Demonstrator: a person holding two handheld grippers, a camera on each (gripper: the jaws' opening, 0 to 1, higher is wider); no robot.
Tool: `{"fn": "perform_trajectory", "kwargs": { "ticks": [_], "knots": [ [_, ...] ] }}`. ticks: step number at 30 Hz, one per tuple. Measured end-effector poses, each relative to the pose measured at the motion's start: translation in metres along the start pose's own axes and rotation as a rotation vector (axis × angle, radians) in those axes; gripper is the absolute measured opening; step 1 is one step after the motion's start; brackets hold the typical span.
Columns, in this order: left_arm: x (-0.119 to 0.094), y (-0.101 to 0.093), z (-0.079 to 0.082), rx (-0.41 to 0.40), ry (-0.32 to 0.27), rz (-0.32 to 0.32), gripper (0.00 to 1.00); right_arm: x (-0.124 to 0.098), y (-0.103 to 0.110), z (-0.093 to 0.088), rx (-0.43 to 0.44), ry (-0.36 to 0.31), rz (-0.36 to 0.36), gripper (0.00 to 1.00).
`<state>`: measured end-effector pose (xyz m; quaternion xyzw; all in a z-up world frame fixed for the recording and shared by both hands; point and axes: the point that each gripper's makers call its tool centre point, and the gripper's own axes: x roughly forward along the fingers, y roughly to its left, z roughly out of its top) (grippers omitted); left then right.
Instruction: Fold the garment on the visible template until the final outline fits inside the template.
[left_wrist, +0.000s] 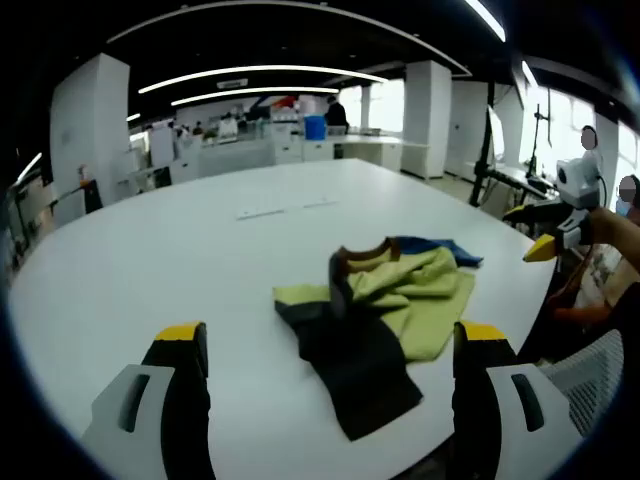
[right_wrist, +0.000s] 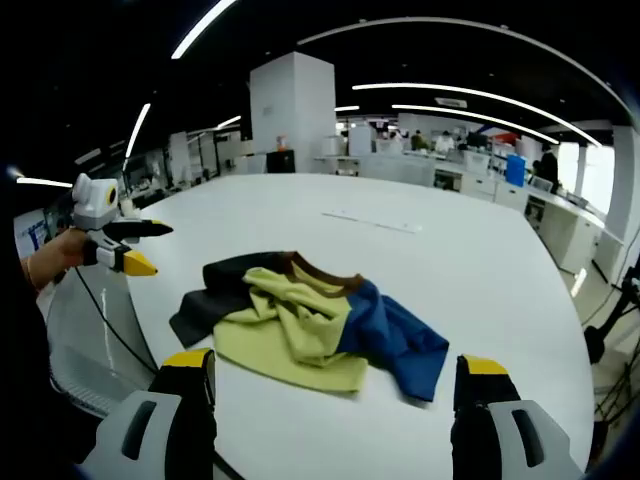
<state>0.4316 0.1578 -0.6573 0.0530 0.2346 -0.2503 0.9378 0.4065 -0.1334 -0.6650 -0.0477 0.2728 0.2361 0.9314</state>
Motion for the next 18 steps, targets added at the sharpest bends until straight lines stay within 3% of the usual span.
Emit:
{"fn": "perform_trajectory", "kwargs": {
  "ticks": [18],
  "knots": [
    [-0.0018, -0.0004, 0.0009, 0.01, -0.006, -0.01, 0.99, -0.0039, -0.0004, 0.006, -0.02, -0.011, -0.011, 0.99]
  ]
}}
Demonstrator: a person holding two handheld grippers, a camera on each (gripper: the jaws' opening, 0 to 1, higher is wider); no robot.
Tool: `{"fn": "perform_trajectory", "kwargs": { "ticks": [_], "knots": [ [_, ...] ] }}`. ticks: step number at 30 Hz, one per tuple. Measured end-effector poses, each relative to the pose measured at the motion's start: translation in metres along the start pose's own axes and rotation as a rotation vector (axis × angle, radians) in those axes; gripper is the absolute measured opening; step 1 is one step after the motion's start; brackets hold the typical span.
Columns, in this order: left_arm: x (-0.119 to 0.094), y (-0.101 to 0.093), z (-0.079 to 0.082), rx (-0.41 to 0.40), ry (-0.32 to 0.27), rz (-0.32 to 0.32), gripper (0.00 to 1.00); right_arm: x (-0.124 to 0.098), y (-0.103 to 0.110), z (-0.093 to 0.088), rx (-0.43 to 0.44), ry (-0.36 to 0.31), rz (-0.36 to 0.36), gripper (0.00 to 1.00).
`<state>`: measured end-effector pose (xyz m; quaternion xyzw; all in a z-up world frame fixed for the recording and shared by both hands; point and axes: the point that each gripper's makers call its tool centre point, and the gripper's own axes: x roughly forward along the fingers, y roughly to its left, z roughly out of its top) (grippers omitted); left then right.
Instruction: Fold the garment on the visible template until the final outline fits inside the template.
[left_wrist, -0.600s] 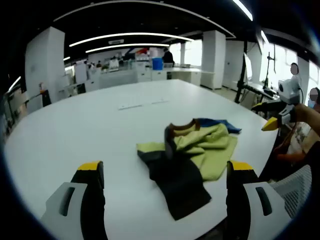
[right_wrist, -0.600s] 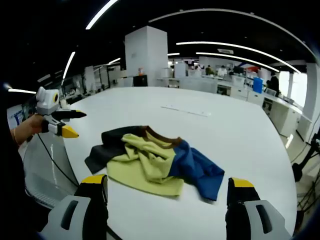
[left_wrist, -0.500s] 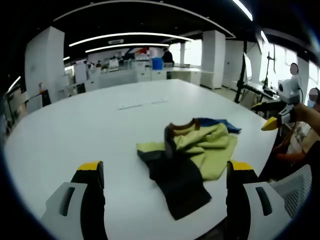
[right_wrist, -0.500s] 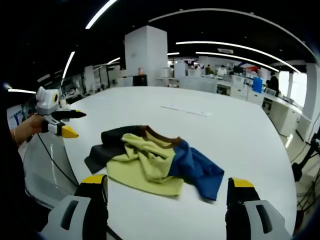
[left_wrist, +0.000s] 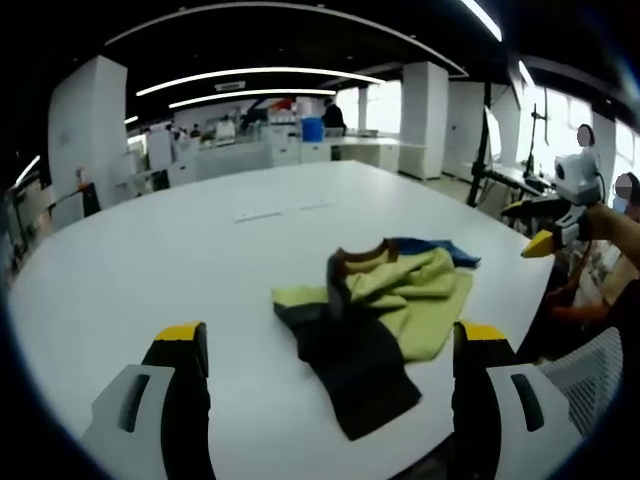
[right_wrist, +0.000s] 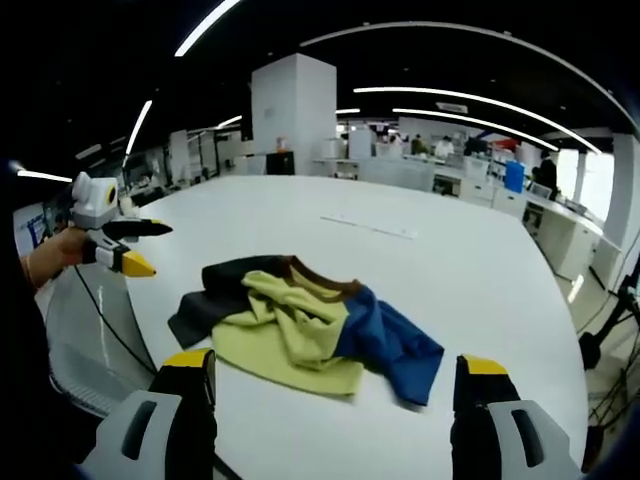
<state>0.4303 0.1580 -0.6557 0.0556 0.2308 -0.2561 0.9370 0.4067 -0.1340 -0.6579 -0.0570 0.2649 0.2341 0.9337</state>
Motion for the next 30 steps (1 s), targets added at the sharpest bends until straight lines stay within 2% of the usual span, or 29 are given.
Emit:
{"fn": "perform_trajectory", "kwargs": {
  "ticks": [16, 26, 30],
  "knots": [
    [0.001, -0.006, 0.009, 0.029, 0.001, -0.011, 0.96, -0.01, 0.0, -0.002, 0.007, -0.022, 0.0, 0.98],
    [0.002, -0.021, 0.022, 0.046, -0.015, -0.024, 0.89, -0.018, -0.01, 0.008, 0.032, -0.083, 0.03, 0.89],
    [0.005, -0.027, 0.025, 0.029, 0.004, -0.042, 0.83, -0.019, -0.012, 0.008, 0.023, -0.06, 0.066, 0.85]
  ]
}}
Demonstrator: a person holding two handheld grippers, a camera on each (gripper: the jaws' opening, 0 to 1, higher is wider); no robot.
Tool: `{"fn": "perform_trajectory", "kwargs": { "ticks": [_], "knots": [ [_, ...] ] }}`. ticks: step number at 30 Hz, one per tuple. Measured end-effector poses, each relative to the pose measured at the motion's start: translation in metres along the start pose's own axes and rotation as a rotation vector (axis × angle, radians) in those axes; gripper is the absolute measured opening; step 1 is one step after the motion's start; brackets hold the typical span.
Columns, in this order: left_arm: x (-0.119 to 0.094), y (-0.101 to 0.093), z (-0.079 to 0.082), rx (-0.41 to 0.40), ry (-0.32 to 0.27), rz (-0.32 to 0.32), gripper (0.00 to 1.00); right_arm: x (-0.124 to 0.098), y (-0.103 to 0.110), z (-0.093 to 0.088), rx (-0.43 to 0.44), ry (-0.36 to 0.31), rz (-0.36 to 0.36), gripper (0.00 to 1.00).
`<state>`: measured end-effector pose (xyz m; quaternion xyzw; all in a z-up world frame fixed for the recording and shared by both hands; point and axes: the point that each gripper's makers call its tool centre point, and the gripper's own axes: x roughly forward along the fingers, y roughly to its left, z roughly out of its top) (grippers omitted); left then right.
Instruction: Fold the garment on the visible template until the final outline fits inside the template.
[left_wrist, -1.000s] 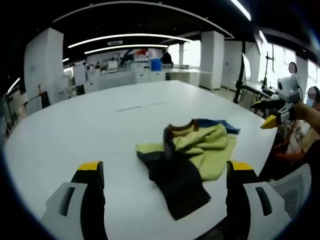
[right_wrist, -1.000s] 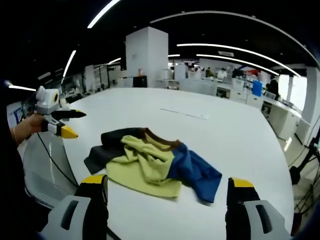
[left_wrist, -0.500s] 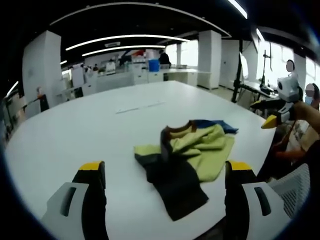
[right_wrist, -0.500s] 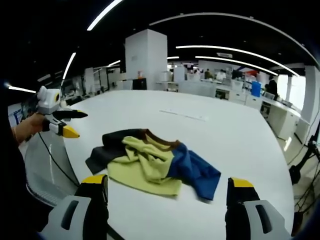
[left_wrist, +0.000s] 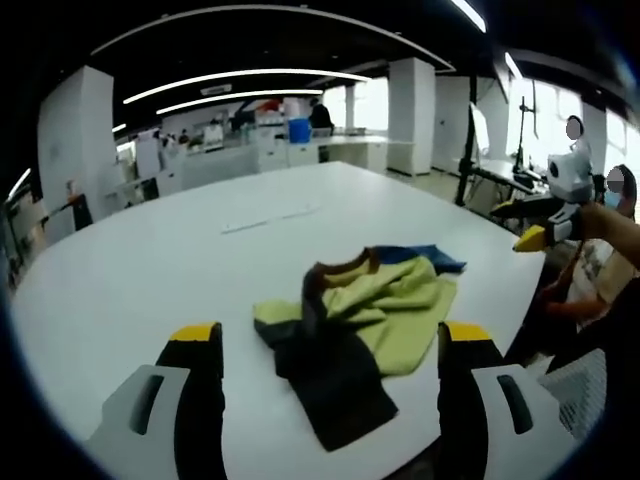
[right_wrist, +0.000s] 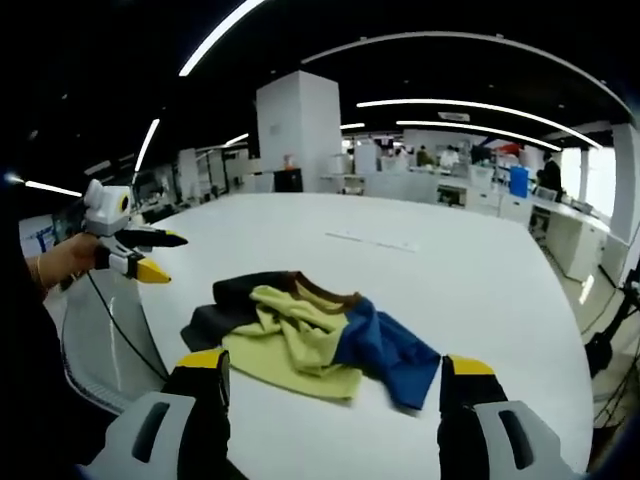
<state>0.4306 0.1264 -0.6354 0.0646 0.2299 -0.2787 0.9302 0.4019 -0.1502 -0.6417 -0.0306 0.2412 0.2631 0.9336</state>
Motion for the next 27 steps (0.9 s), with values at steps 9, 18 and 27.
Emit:
{"fn": "perform_trajectory", "kwargs": {
  "ticks": [9, 18, 27],
  "knots": [
    [0.014, 0.0, 0.008, -0.011, 0.018, -0.013, 0.71, 0.01, -0.009, 0.005, -0.004, 0.015, 0.048, 0.69],
    [0.034, 0.005, 0.011, -0.036, 0.015, -0.036, 0.6, 0.035, -0.019, 0.01, -0.008, 0.026, 0.084, 0.54],
    [0.057, 0.018, -0.003, -0.041, 0.054, -0.023, 0.5, 0.066, -0.036, 0.016, 0.043, 0.035, 0.088, 0.39]
  ]
}}
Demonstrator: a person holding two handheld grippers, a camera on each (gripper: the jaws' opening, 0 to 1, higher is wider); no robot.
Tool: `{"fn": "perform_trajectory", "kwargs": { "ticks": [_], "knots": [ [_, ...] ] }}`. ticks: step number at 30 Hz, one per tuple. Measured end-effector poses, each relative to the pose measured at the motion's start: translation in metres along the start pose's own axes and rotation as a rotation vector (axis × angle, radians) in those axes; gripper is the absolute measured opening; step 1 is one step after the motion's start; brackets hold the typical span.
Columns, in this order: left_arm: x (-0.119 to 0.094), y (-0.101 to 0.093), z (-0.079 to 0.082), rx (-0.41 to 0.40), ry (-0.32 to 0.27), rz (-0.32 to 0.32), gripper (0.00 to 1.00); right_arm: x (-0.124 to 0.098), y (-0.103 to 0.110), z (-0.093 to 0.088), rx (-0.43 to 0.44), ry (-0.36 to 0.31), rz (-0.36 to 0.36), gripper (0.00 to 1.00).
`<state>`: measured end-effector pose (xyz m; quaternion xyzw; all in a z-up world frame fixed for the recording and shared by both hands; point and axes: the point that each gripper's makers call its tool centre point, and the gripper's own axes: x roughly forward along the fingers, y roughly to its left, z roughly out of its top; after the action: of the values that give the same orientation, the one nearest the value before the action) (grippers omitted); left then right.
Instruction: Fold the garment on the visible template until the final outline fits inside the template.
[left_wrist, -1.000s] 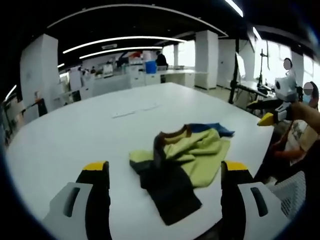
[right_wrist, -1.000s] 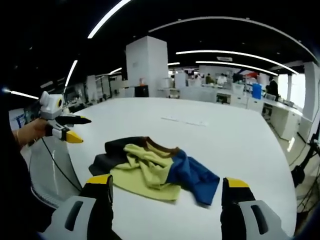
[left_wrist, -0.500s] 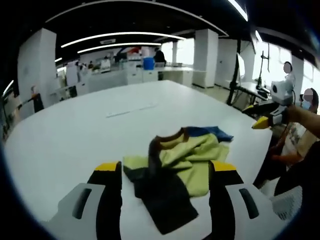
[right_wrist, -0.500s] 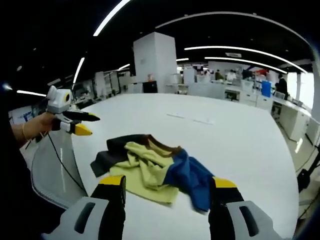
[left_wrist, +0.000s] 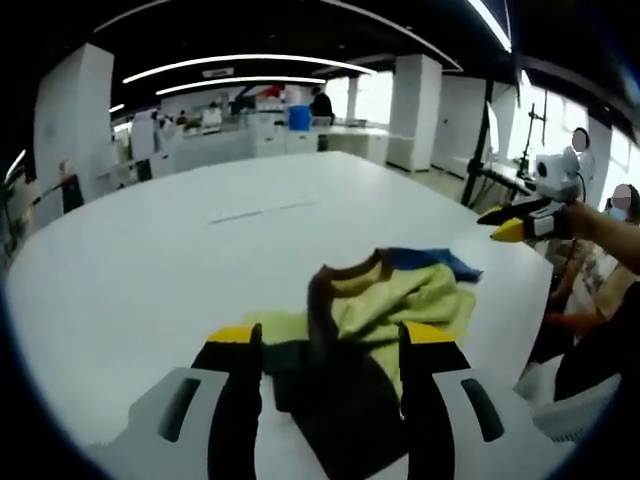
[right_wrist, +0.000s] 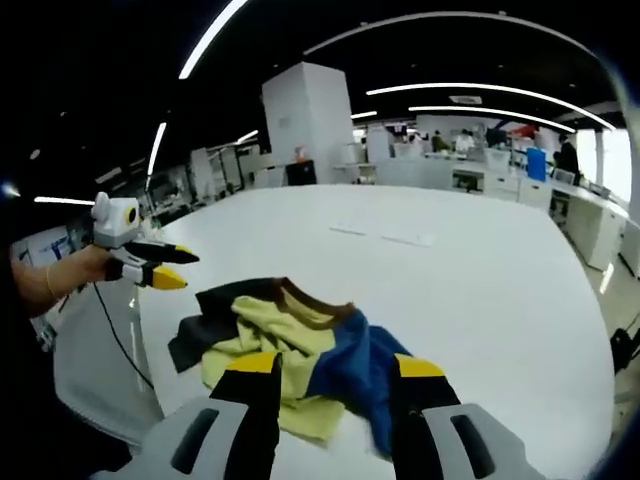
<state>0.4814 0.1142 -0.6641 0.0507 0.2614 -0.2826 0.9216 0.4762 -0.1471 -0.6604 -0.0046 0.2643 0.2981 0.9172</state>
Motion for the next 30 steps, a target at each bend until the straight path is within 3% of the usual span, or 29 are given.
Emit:
{"fn": "perform_trajectory", "kwargs": {
  "ticks": [19, 30],
  "knots": [
    [0.035, 0.018, -0.015, -0.039, 0.041, -0.006, 0.37, 0.056, -0.02, -0.016, -0.022, 0.098, 0.032, 0.23],
    [0.049, 0.015, -0.035, 0.023, 0.129, -0.017, 0.22, 0.075, -0.028, -0.03, -0.015, 0.151, 0.027, 0.17]
  ]
}}
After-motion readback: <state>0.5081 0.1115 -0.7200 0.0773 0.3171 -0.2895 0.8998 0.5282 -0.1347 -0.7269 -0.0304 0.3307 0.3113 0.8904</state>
